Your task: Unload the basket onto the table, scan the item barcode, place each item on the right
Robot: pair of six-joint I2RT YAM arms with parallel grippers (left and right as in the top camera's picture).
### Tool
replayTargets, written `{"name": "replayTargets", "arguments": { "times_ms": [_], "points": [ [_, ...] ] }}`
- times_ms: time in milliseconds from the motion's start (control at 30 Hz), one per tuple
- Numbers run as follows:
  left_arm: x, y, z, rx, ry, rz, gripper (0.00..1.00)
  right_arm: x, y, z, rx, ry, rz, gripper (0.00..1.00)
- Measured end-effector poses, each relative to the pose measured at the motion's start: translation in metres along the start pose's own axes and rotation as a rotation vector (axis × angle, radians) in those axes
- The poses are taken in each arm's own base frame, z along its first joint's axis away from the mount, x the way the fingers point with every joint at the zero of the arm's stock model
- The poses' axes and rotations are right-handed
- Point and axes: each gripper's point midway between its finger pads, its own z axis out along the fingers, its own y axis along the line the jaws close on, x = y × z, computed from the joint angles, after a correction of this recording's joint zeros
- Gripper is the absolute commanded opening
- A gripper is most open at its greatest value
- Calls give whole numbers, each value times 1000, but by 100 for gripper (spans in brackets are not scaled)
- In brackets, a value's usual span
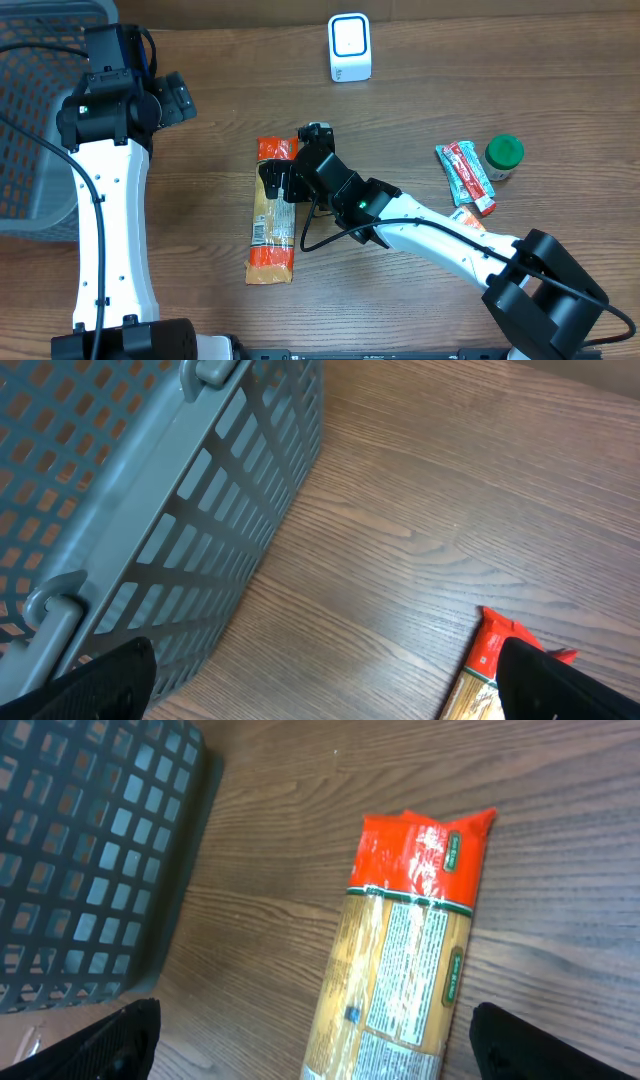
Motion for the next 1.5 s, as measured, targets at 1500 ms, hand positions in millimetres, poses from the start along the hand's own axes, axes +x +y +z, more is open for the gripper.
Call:
{"name": "replayTargets", "arguments": {
  "times_ms": [1500],
  "points": [
    [0,0,0,0,0,0,100,4,-12,3,91,73,225,100]
  ]
}}
